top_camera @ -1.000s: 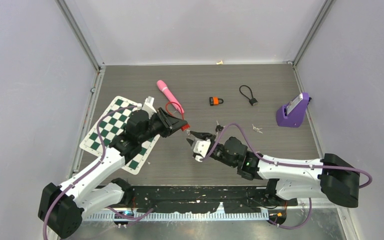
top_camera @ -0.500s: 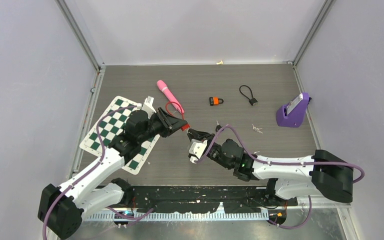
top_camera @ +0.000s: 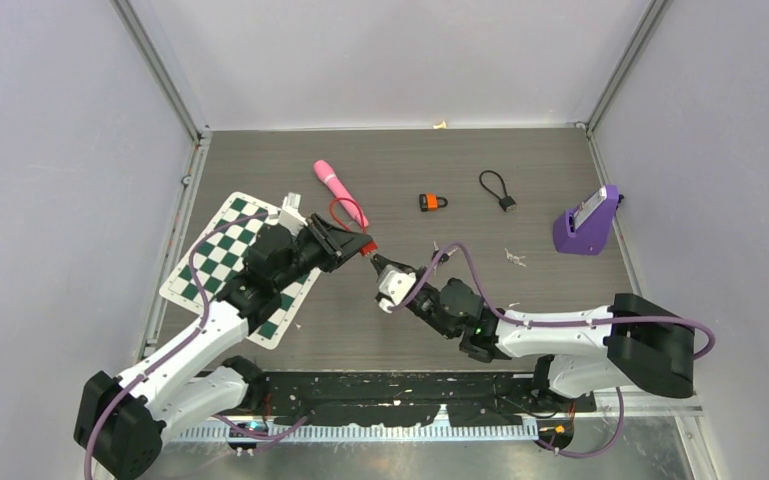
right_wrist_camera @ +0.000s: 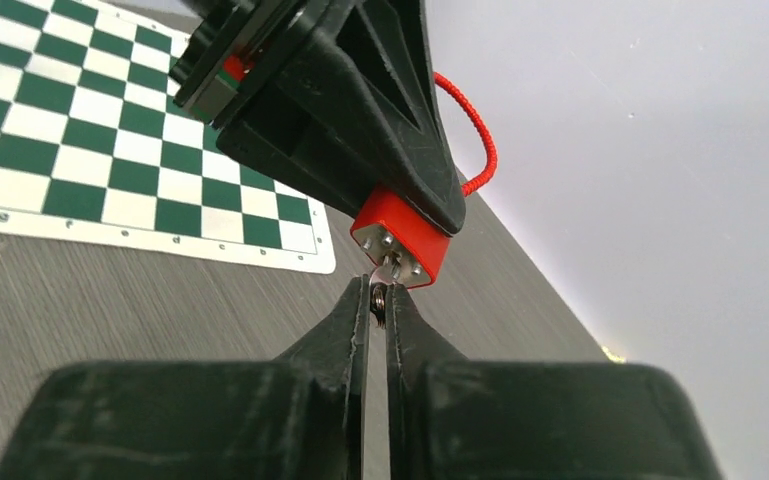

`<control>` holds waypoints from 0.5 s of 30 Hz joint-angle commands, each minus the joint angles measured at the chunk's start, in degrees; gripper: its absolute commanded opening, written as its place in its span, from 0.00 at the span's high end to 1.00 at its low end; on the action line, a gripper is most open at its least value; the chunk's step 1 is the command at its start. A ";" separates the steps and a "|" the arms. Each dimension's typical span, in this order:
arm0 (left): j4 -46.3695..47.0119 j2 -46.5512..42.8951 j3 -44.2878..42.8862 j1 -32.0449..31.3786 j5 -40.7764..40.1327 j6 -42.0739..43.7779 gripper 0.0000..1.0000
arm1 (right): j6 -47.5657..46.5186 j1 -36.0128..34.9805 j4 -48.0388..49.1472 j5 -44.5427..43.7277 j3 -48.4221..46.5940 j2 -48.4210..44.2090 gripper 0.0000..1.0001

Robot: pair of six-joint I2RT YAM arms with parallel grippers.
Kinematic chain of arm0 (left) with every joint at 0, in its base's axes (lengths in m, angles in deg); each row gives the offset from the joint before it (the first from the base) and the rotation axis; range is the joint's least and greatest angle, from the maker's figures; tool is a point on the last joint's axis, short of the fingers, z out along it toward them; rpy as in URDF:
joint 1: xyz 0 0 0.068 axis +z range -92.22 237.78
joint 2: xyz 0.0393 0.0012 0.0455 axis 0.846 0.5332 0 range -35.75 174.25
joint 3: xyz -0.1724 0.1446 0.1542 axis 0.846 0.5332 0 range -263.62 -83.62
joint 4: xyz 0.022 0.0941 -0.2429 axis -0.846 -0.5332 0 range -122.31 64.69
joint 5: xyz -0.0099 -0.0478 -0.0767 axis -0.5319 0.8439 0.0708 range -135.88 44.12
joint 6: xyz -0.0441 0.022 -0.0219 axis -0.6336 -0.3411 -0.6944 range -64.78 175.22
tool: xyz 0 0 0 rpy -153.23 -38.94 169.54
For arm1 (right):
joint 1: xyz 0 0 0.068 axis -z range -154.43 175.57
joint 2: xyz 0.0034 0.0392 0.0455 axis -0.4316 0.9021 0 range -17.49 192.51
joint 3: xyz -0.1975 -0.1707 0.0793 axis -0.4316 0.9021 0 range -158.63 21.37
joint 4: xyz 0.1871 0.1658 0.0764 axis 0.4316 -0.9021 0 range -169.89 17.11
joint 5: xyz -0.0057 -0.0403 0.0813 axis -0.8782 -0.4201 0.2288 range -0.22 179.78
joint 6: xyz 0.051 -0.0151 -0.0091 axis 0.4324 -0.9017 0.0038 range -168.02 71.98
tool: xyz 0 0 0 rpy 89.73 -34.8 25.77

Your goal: Unlock with the key

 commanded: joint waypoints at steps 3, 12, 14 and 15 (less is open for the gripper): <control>13.04 -3.57 3.45 -2.29 4.50 -1.40 1.00 | 17.32 1.04 12.21 -0.93 -1.16 0.26 0.95; -7.94 -3.84 -3.47 -2.29 1.54 5.98 1.00 | 0.46 -0.42 1.30 -0.62 -3.97 0.60 0.95; -13.06 -2.50 -6.29 -2.34 1.67 7.60 1.00 | -8.77 -1.78 -0.89 -3.00 -4.97 1.96 0.95; -14.87 -1.92 -7.35 -2.38 1.48 8.04 1.00 | -14.39 -2.50 -1.40 -3.94 -5.32 2.59 0.95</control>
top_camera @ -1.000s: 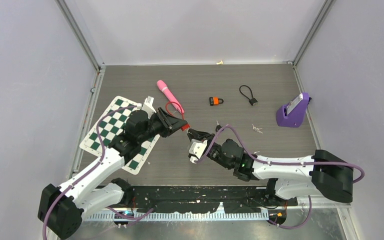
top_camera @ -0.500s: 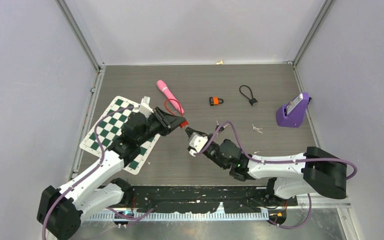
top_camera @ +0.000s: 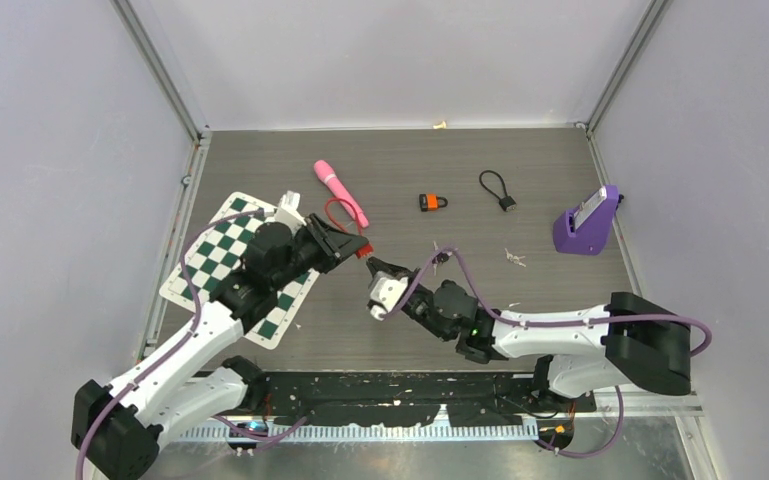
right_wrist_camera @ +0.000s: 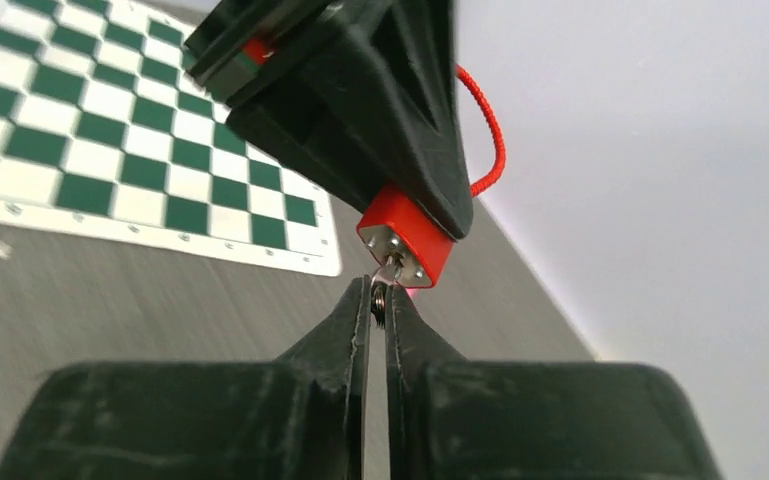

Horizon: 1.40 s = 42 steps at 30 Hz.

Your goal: Unlock with the key

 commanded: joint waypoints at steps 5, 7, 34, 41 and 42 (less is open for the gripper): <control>-22.61 3.98 -12.43 -1.95 1.22 8.07 1.00 | -35.47 -3.37 -3.30 -11.28 -7.20 6.75 0.95; -24.80 5.15 -13.43 -1.94 0.86 8.17 1.00 | -41.91 -3.84 -2.32 -13.31 -7.61 8.58 0.95; 5.10 1.35 -1.25 -4.04 12.01 -2.49 1.00 | 14.07 10.00 -0.26 15.15 -1.65 -6.52 0.95; 8.69 0.27 0.19 -0.15 12.03 -2.40 1.00 | 20.12 11.84 0.48 16.28 1.30 -9.44 0.95; 8.81 0.05 0.08 0.02 11.78 -1.86 1.00 | 20.42 11.97 -0.15 16.55 1.28 -9.65 0.94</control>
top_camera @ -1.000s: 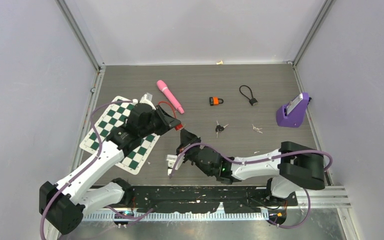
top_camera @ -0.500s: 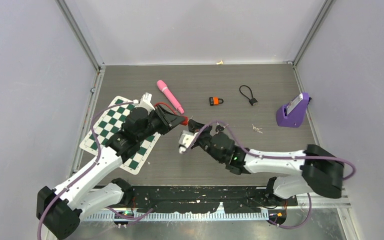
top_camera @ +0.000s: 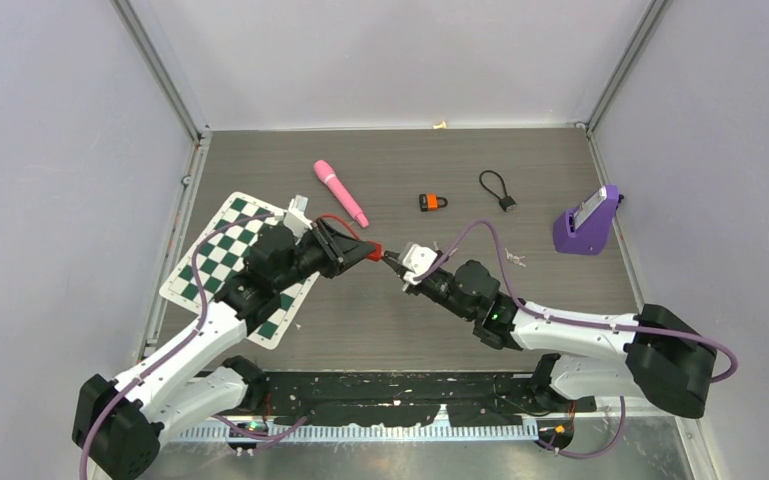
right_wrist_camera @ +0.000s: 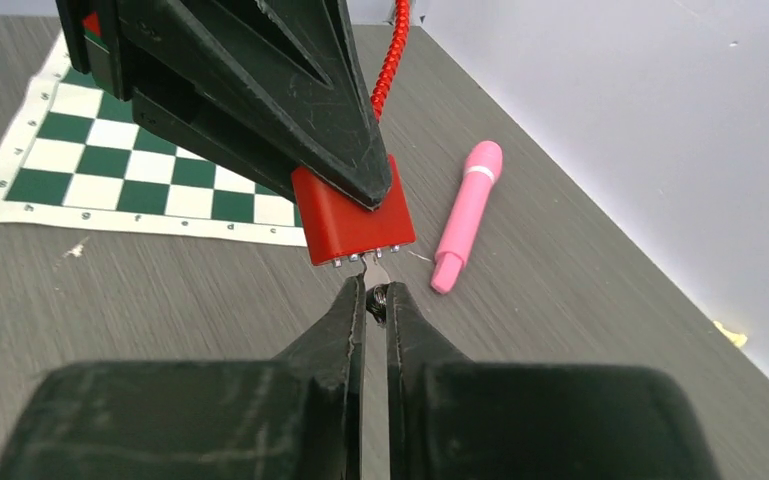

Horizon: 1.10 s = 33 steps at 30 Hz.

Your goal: Unlock with the key

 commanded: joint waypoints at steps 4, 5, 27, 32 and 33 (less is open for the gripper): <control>6.92 -2.27 -0.30 2.26 7.16 1.74 1.00 | 9.56 1.21 5.05 6.03 -0.43 -5.41 0.67; 7.15 -2.74 0.02 3.13 7.42 2.29 1.00 | 9.69 1.26 2.95 6.49 -0.63 -6.61 0.63; 30.07 -1.30 2.53 6.36 22.44 4.13 1.00 | 74.68 20.78 9.37 26.99 1.04 -10.72 0.47; 31.95 -1.21 2.27 6.32 23.50 3.33 1.00 | 80.83 20.73 21.06 30.52 0.74 -4.73 0.50; 32.25 -1.23 2.33 6.27 23.58 3.15 1.00 | 82.04 20.73 22.09 31.28 0.65 -3.56 0.51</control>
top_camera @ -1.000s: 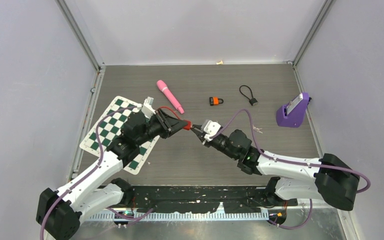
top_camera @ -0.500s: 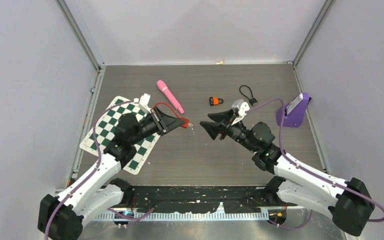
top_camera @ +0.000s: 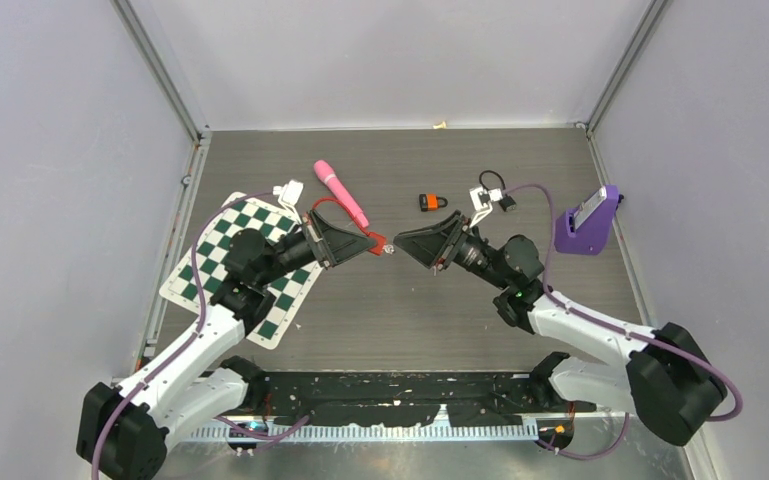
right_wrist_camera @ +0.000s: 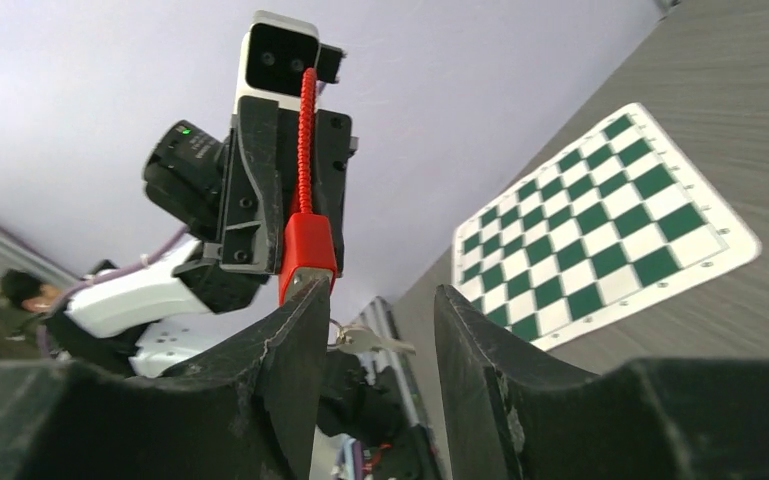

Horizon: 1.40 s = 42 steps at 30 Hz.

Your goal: Unlock with the key

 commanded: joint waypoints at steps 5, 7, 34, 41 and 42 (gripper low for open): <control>8.62 -0.08 -0.47 0.16 2.78 -1.91 1.00 | 12.51 0.04 19.90 6.63 -0.38 5.42 0.56; 9.40 0.13 -0.36 0.11 2.75 -2.30 1.00 | 13.36 -0.09 20.95 7.48 -0.60 6.22 0.59; 11.68 0.89 -0.78 -0.36 2.13 -2.59 1.00 | 11.78 -1.33 16.05 10.54 -2.19 5.89 0.88; 5.95 0.16 -1.88 -2.91 0.24 2.38 1.00 | 6.32 -2.59 10.33 10.95 -5.18 4.93 0.95; 5.19 0.18 -2.17 -3.48 -0.06 3.08 1.00 | 5.22 -2.84 8.89 10.66 -5.61 4.39 0.95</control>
